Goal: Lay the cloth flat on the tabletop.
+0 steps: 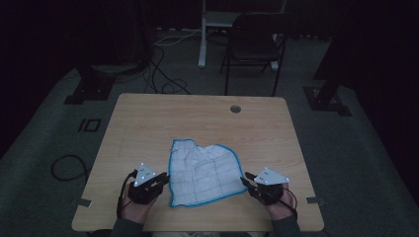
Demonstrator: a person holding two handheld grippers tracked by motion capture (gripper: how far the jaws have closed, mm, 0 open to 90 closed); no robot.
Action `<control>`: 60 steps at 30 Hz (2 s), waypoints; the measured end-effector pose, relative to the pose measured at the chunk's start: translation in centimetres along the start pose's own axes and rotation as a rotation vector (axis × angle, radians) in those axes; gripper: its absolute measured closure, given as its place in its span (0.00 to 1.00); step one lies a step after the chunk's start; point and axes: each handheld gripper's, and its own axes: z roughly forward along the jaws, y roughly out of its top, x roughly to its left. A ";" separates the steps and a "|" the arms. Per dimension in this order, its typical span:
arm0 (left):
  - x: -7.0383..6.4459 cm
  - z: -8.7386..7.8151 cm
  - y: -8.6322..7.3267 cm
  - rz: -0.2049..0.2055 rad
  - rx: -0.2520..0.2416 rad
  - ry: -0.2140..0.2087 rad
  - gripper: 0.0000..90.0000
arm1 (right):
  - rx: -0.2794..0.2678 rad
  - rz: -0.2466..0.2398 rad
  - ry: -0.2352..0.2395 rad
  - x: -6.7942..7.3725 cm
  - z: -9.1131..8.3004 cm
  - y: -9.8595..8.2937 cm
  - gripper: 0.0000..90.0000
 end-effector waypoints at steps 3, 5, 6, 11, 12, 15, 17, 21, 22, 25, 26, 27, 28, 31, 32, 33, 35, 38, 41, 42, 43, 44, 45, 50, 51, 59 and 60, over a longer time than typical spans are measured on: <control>0.5 1.2 0.2 0.014 0.011 0.010 0.87 | 0.005 0.007 -0.021 -0.5 0.2 0.4 0.81; 0.8 1.9 0.3 0.016 0.018 0.016 0.87 | 0.007 0.010 -0.031 -0.8 0.5 0.7 0.82; 1.0 2.3 0.4 0.017 0.021 0.020 0.87 | 0.011 0.010 -0.036 -0.9 0.7 0.9 0.82; 1.7 4.3 0.7 0.043 0.049 0.037 0.84 | 0.012 0.006 -0.038 -1.5 2.2 1.8 0.82; 1.8 4.7 0.7 0.047 0.056 0.038 0.83 | 0.014 0.004 -0.038 -1.6 2.5 2.0 0.82; 2.2 6.0 0.6 0.059 0.083 0.048 0.82 | 0.027 -0.006 -0.047 -1.7 3.5 2.7 0.82; 2.5 6.6 0.6 0.064 0.096 0.054 0.81 | 0.026 -0.007 -0.045 -1.8 4.1 3.1 0.82; 2.7 7.5 0.5 0.063 0.110 0.066 0.80 | 0.027 -0.002 -0.043 -2.1 5.3 3.9 0.82; 2.8 7.7 0.4 0.064 0.114 0.069 0.80 | 0.024 -0.006 -0.042 -2.2 5.7 4.0 0.82; 3.0 8.1 0.3 0.064 0.123 0.074 0.80 | 0.030 0.004 -0.038 -2.5 6.8 4.5 0.81; 3.0 8.1 0.3 0.068 0.127 0.074 0.80 | 0.032 0.007 -0.038 -2.6 7.2 4.6 0.81; 3.1 8.2 0.3 0.070 0.131 0.075 0.80 | 0.035 0.008 -0.036 -2.8 7.6 4.8 0.81; 3.1 8.2 0.3 0.070 0.131 0.075 0.80 | 0.039 0.012 -0.034 -2.9 7.9 4.9 0.80; 3.2 8.5 0.1 0.068 0.138 0.077 0.80 | 0.048 0.024 -0.034 -3.4 8.9 5.4 0.80; 3.3 8.5 0.0 0.062 0.135 0.075 0.80 | 0.047 0.019 -0.036 -3.6 9.3 5.5 0.79; 3.3 8.5 0.0 0.059 0.133 0.075 0.80 | 0.046 0.024 -0.037 -3.8 9.6 5.6 0.79; 3.3 8.5 -0.1 0.055 0.130 0.070 0.80 | 0.050 0.038 -0.039 -4.3 10.3 5.8 0.78; 3.4 8.5 -0.1 0.053 0.127 0.066 0.80 | 0.056 0.049 -0.038 -4.6 11.0 5.9 0.77; 3.5 8.5 -0.2 0.043 0.117 0.055 0.80 | 0.091 0.063 -0.030 -5.2 12.5 6.0 0.73; 3.5 8.5 -0.2 0.043 0.117 0.055 0.80 | 0.098 0.064 -0.029 -5.3 12.9 6.0 0.71; 3.5 8.5 -0.3 0.041 0.115 0.053 0.80 | 0.104 0.069 -0.027 -5.4 13.2 6.1 0.68; 3.5 8.5 -0.3 0.041 0.115 0.053 0.80 | 0.104 0.069 -0.027 -5.4 13.2 6.1 0.68; 3.6 8.5 -0.3 0.042 0.115 0.049 0.80 | 0.117 0.085 -0.020 -5.8 14.0 6.3 0.66; 3.6 8.5 -0.3 0.042 0.113 0.050 0.80 | 0.151 0.117 0.011 -6.5 15.6 6.3 0.63; 3.6 8.5 -0.3 0.042 0.113 0.050 0.80 | 0.161 0.121 0.018 -6.5 15.9 6.3 0.63; 3.6 8.5 -0.3 0.041 0.114 0.049 0.80 | 0.227 0.158 0.081 -6.6 17.7 5.9 0.70; 3.6 8.5 -0.3 0.041 0.114 0.049 0.80 | 0.229 0.158 0.096 -6.6 17.7 5.9 0.77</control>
